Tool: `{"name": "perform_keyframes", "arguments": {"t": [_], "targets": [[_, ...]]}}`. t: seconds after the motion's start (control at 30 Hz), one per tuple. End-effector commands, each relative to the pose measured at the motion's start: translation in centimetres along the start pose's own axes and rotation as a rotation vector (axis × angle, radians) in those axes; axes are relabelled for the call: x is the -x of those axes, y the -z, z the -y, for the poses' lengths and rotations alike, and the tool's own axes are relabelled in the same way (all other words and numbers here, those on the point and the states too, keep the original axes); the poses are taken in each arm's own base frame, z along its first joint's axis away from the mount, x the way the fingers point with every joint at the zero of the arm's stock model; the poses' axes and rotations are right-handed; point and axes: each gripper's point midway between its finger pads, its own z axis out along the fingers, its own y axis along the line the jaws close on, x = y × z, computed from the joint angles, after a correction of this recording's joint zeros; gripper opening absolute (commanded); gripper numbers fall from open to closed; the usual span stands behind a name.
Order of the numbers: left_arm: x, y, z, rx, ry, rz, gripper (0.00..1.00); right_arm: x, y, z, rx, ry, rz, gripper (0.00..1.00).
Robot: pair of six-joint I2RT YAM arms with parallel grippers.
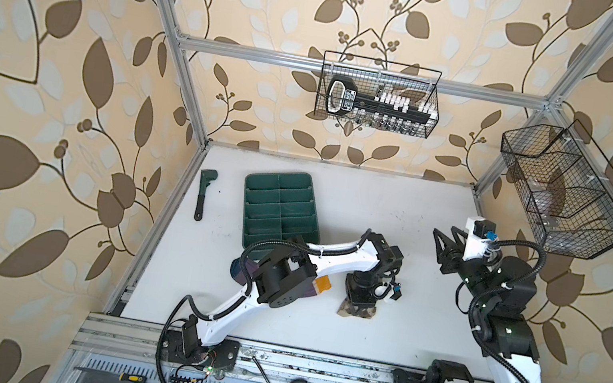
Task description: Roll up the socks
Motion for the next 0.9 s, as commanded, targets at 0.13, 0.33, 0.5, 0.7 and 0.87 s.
{"name": "perform_keyframes", "arguments": {"t": [0.13,0.33,0.5,0.7,0.87], "targets": [[0.8,-3.4,-2.7,-0.225,0.134,-0.003,0.08,-10.5,4.5,-11.4,0.434,0.68,-0.235,0.47],[1.1,-2.8,-3.8,-0.196,0.147,0.039,0.1,-19.8,4.8,-11.6,0.462,1.116,-0.543,0.53],[1.5,-2.4,-3.9,-0.194,0.144,0.062,0.1,-22.5,3.0,-13.1,0.48,1.156,-0.569,0.56],[1.6,-2.4,-3.8,-0.193,0.14,0.065,0.1,-24.7,1.6,-13.6,0.492,1.169,-0.614,0.57],[1.8,-2.4,-3.7,-0.205,0.138,0.077,0.09,-25.6,1.2,-14.6,0.543,1.145,-0.617,0.57]]}}
